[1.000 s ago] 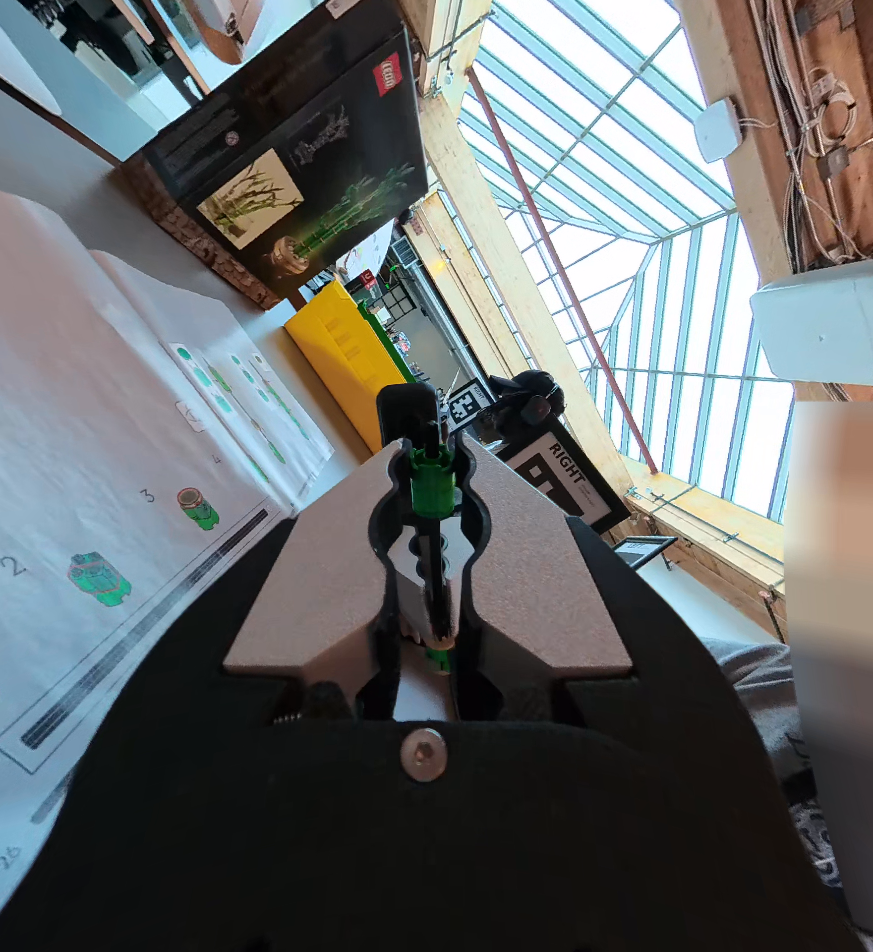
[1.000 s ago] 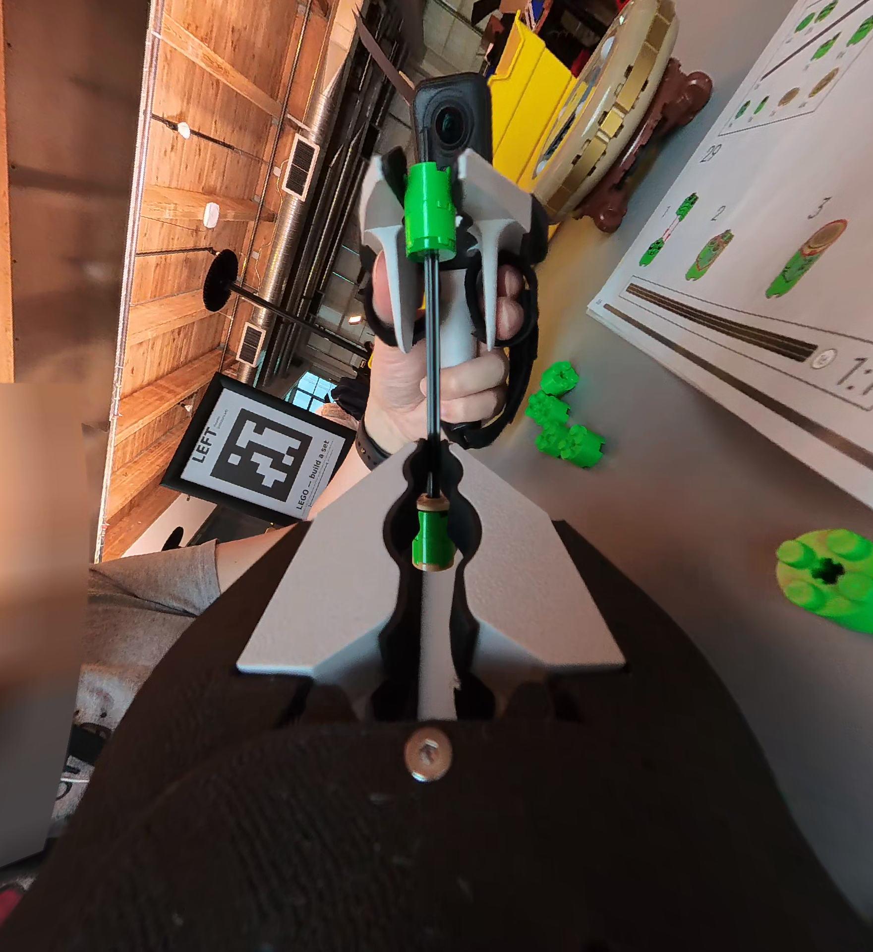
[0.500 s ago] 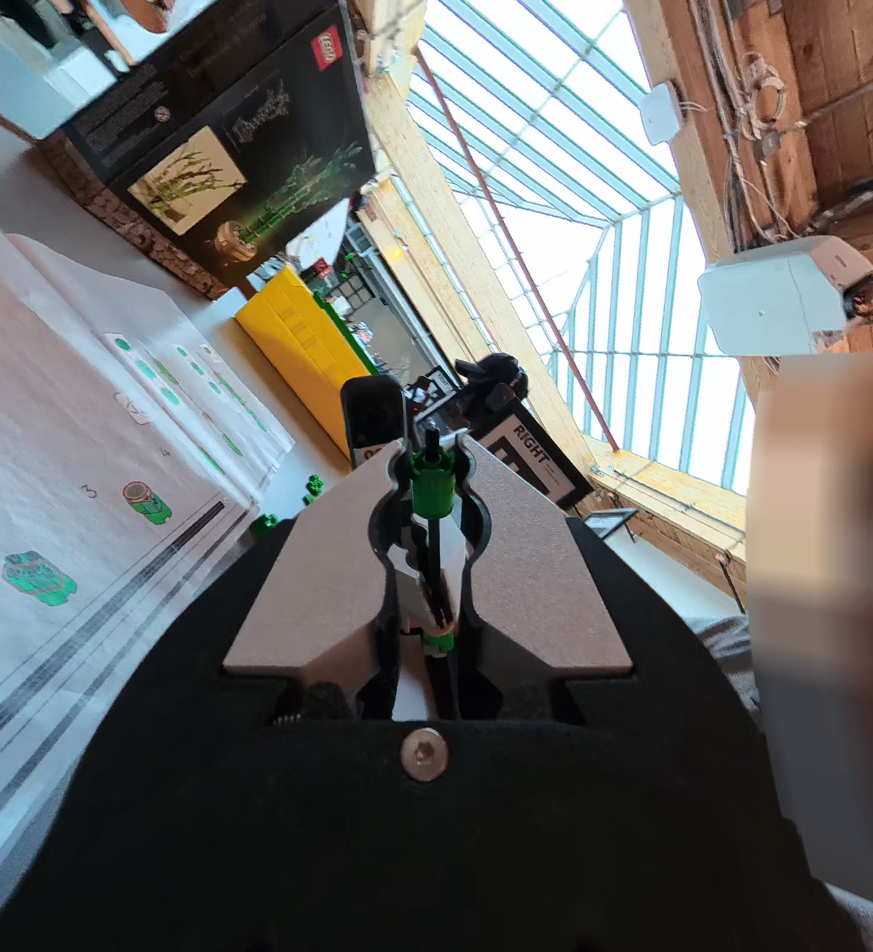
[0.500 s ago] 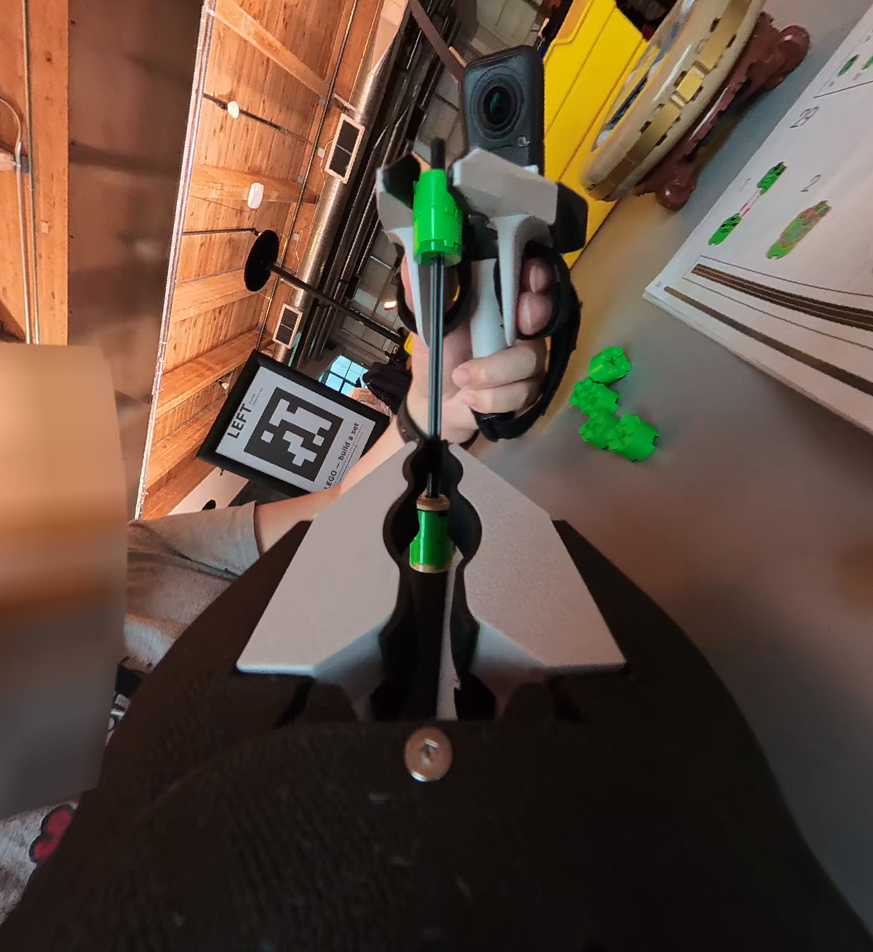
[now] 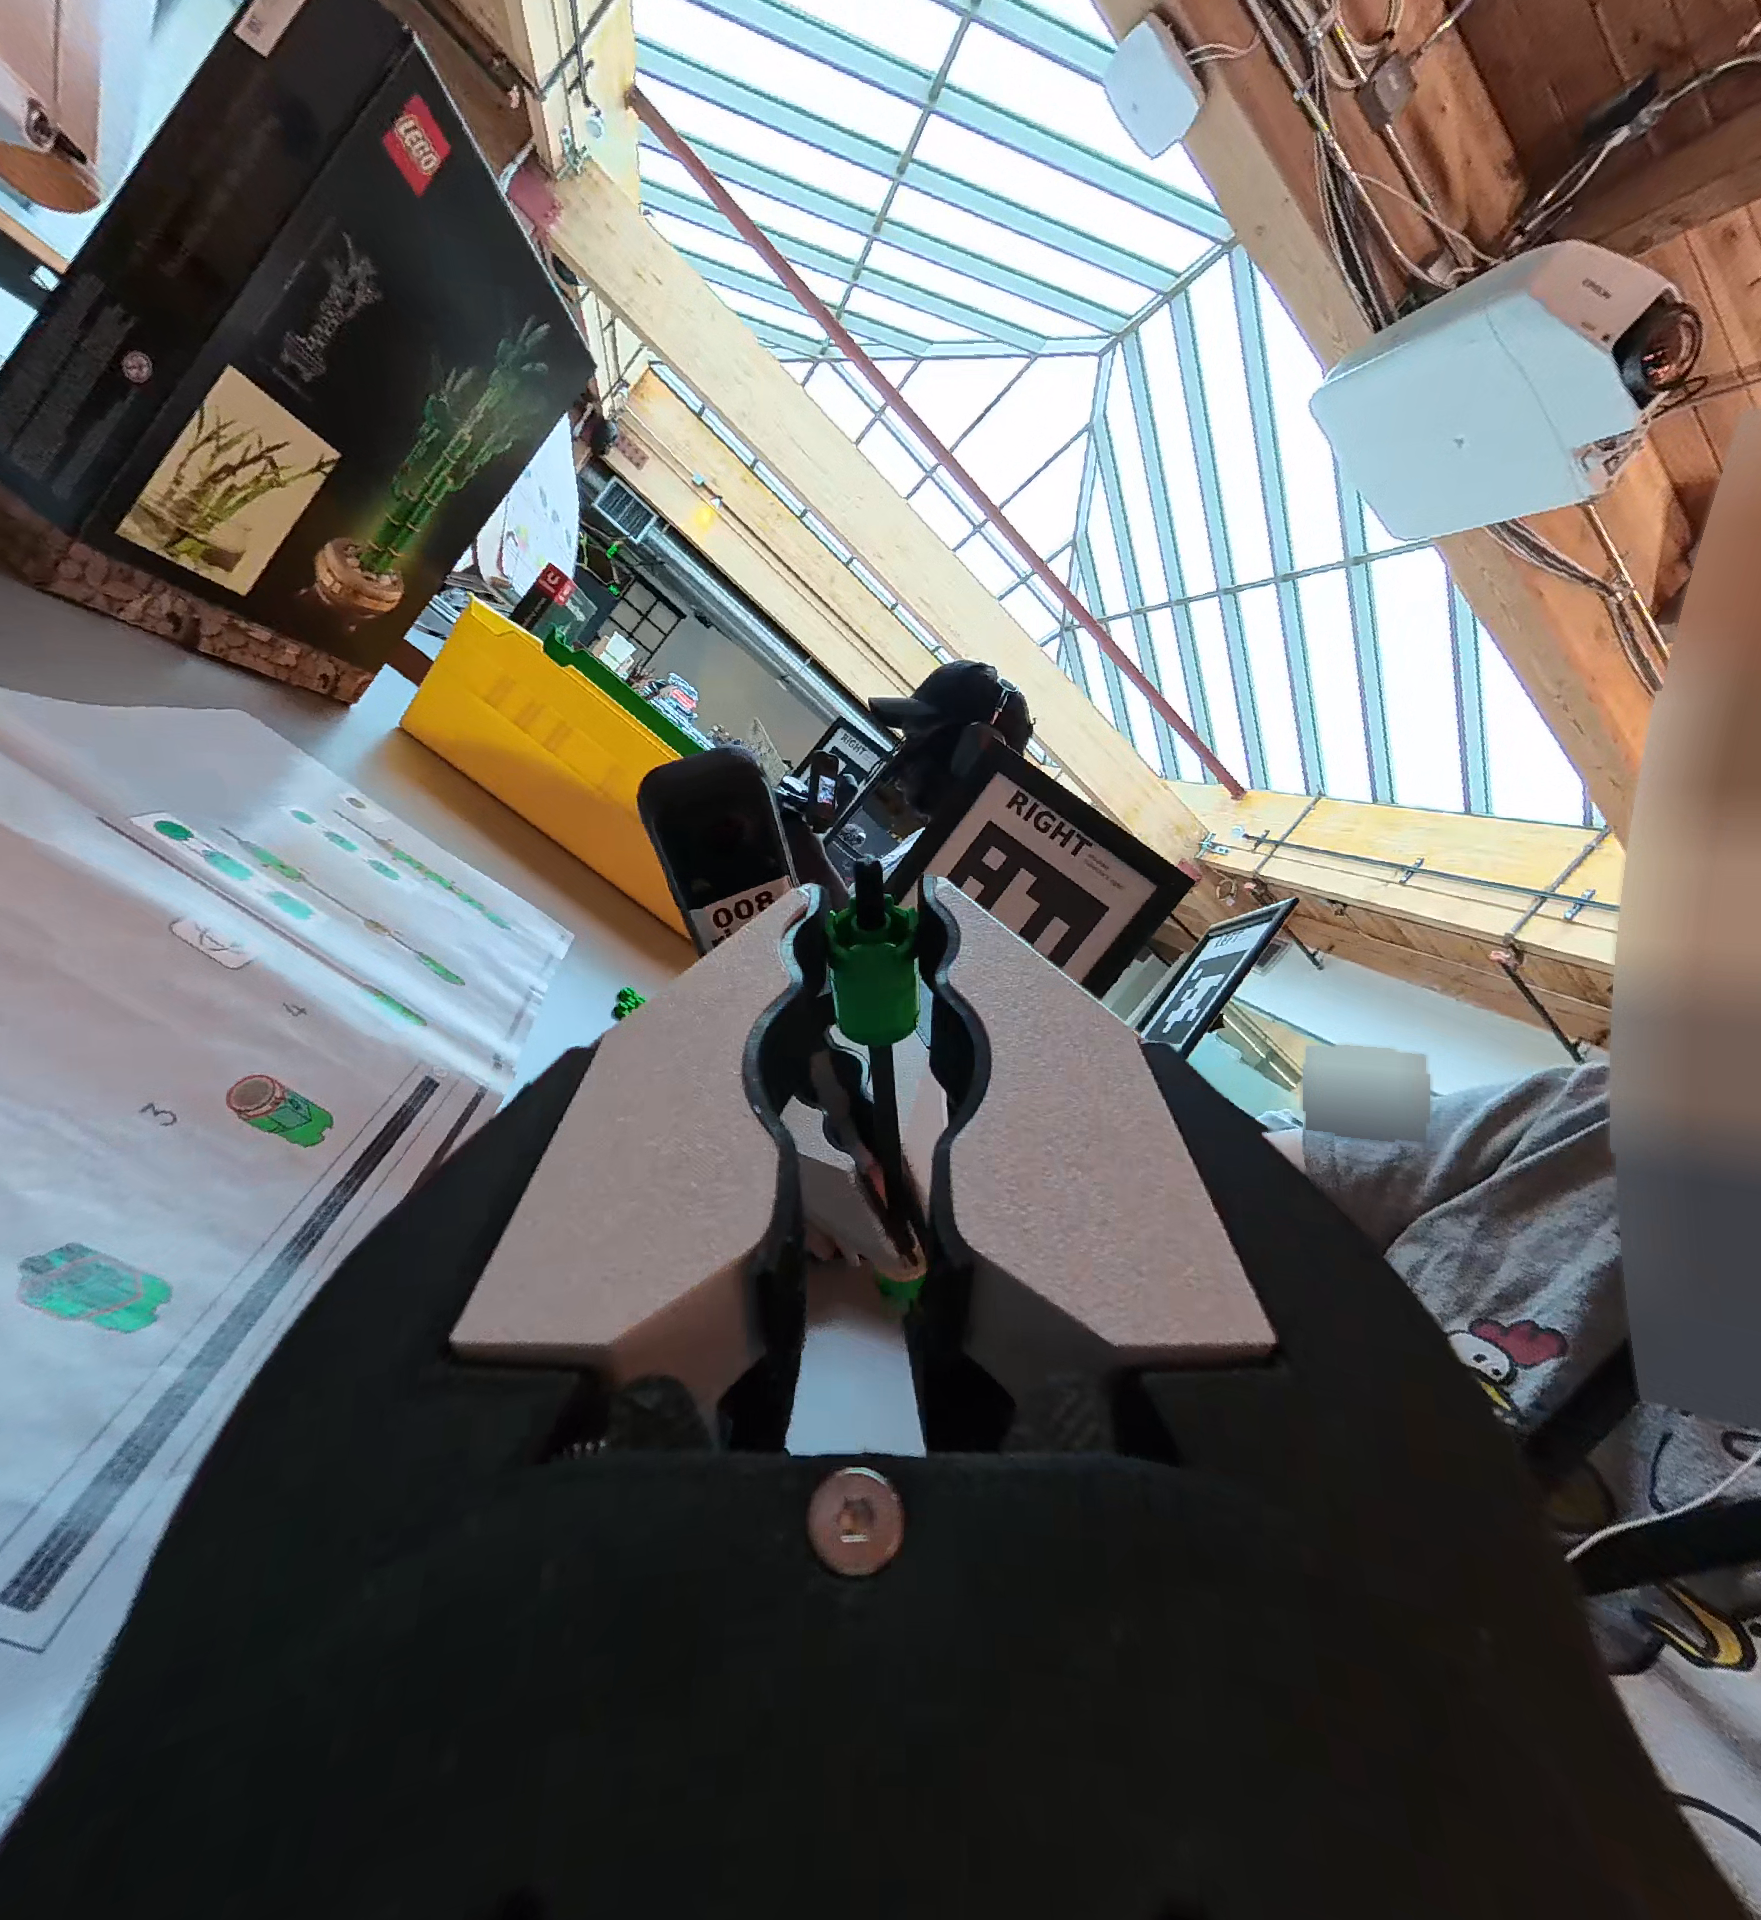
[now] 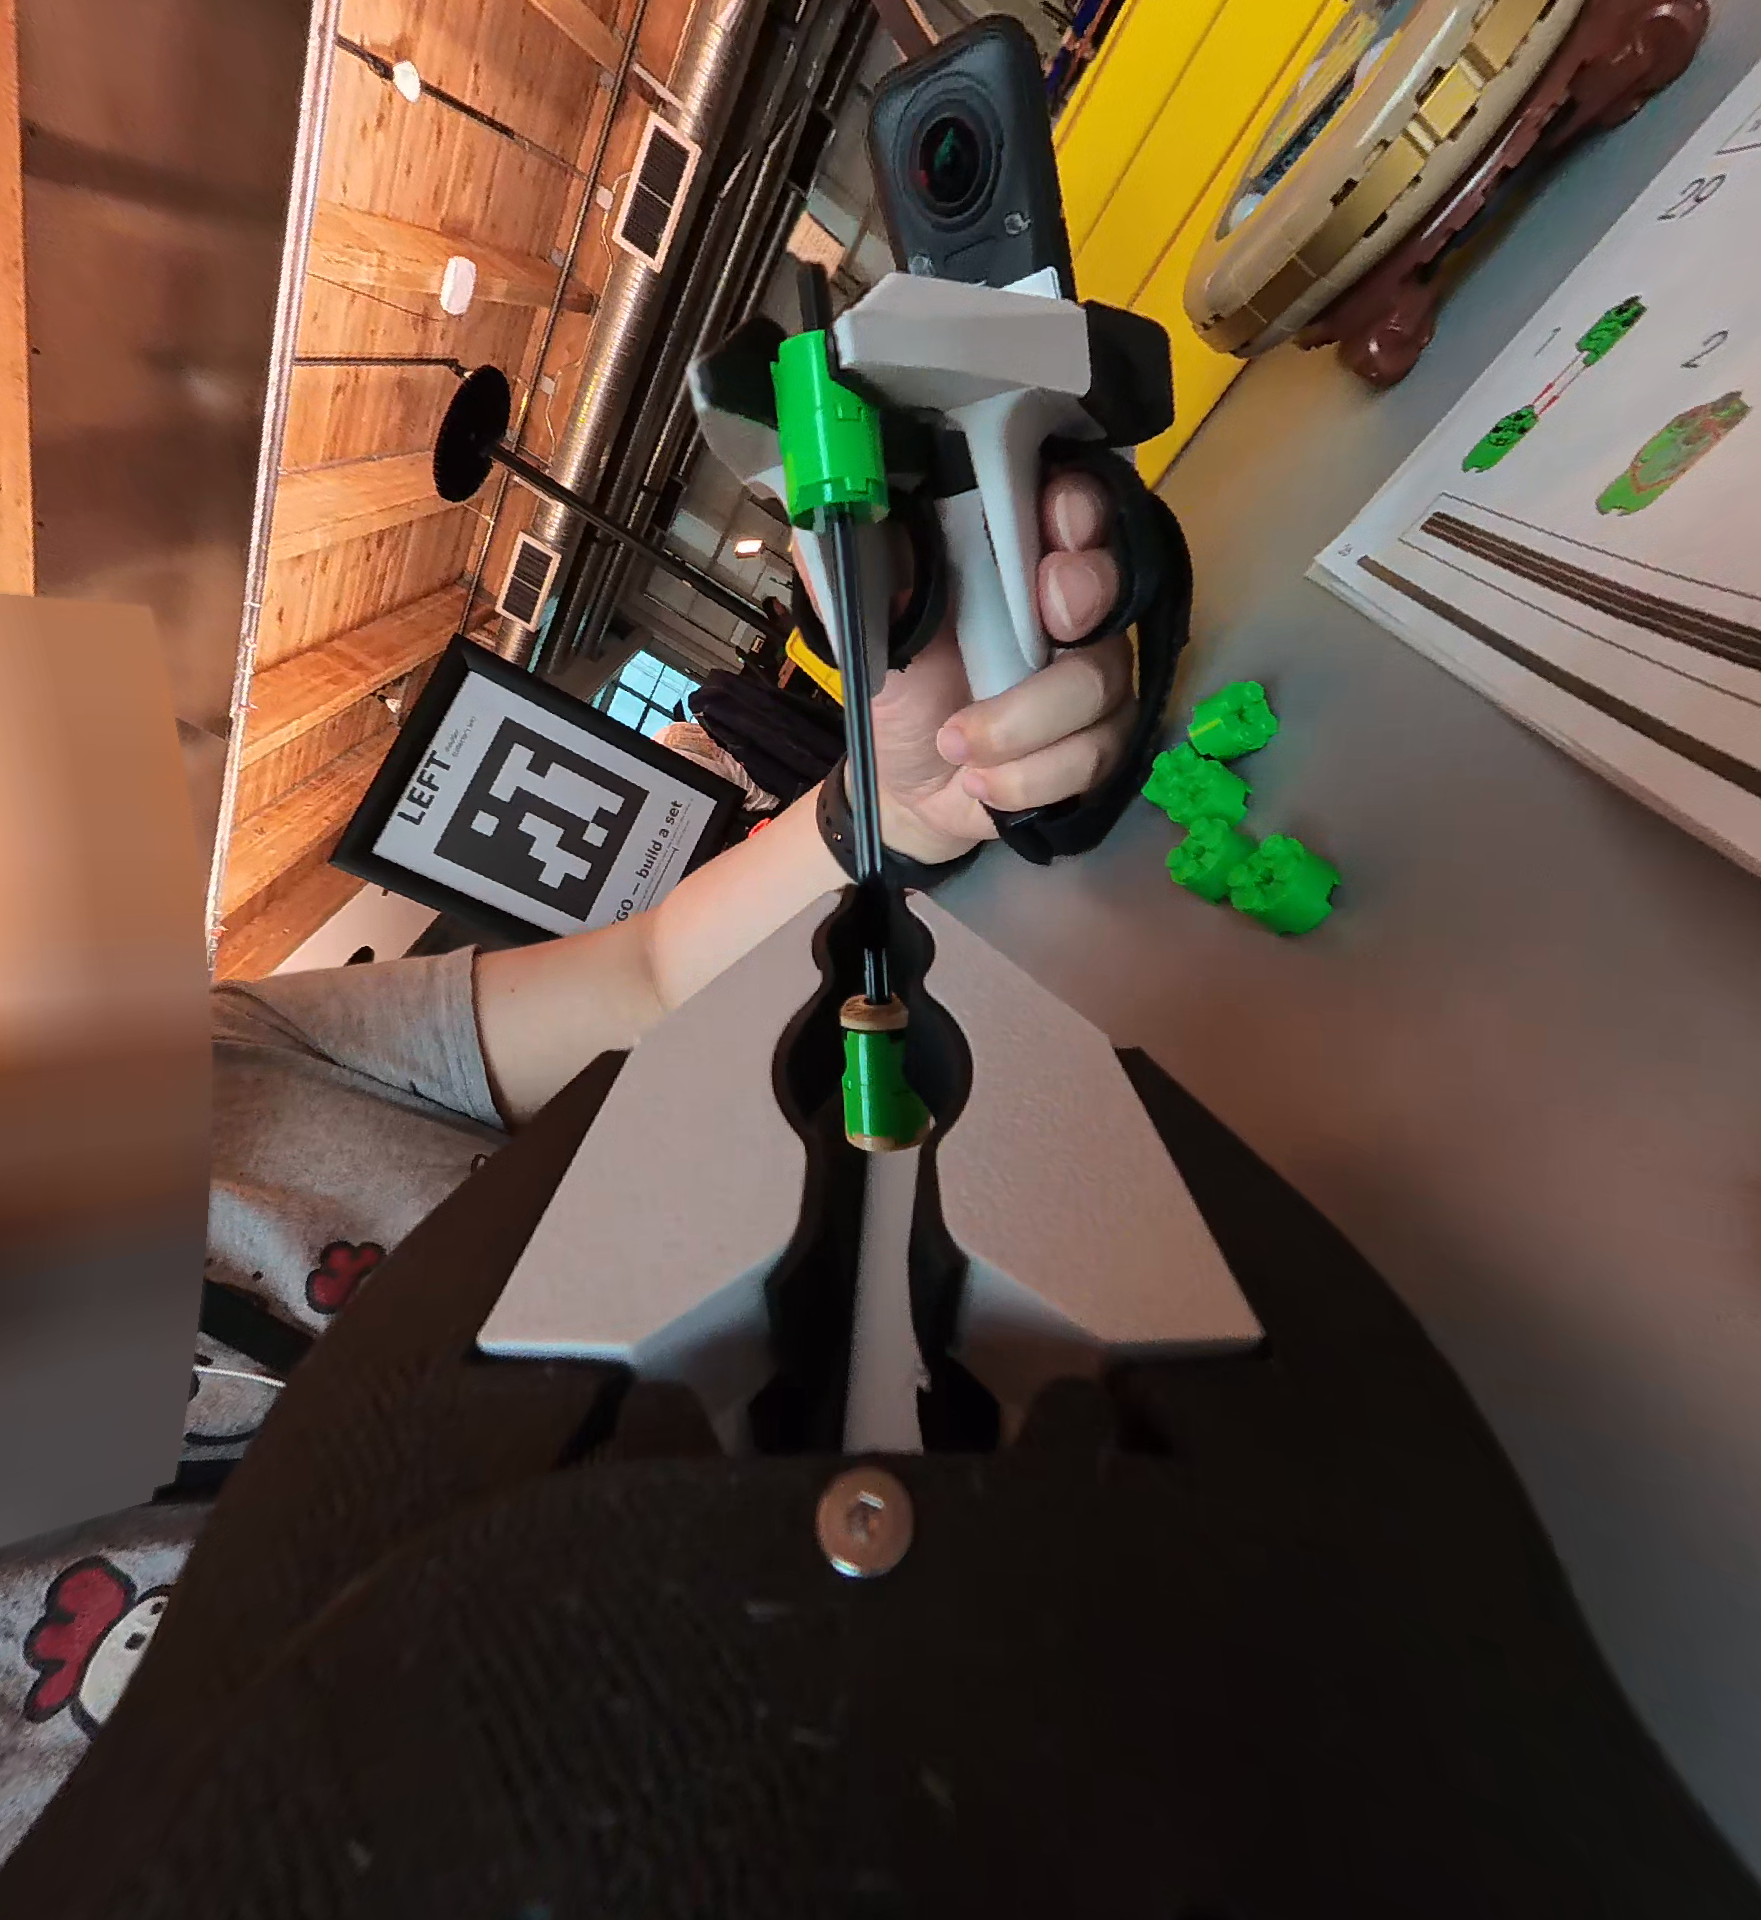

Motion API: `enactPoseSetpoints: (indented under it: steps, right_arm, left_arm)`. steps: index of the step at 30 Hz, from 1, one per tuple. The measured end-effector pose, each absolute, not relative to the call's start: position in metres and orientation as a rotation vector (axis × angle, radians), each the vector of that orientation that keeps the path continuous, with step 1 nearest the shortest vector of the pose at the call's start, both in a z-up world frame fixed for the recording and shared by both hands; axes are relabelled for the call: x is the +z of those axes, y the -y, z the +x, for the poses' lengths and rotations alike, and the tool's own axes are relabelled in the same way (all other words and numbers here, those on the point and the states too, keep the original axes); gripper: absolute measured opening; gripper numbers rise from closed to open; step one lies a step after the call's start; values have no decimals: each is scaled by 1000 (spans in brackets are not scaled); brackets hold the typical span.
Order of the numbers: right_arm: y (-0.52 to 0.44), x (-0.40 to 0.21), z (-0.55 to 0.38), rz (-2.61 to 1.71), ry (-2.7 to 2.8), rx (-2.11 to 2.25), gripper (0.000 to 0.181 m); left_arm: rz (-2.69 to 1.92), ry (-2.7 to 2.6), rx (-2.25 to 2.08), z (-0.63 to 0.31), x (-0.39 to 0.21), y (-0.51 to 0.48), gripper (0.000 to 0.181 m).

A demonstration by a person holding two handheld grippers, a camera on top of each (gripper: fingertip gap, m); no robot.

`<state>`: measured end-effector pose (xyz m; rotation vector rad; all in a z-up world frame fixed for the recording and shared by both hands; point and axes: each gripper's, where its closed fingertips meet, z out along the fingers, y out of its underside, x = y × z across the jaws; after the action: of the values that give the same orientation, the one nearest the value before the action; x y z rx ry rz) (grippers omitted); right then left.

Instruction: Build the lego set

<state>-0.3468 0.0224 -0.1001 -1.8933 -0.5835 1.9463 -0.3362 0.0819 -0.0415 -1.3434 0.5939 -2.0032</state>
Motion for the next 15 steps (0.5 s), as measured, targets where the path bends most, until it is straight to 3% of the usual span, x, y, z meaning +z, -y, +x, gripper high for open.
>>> enactPoseSetpoints:
  steps: [6, 15]
  right_arm:
    - [-28, -100, -346, -1898, 556, 1949, 2]
    - [-32, -94, -342, -1842, 535, 1936, 1]
  left_arm:
    - [-1353, -490, -2048, -345, -36, -96, 16]
    - [-1467, -384, -1959, -339, -40, -105, 1]
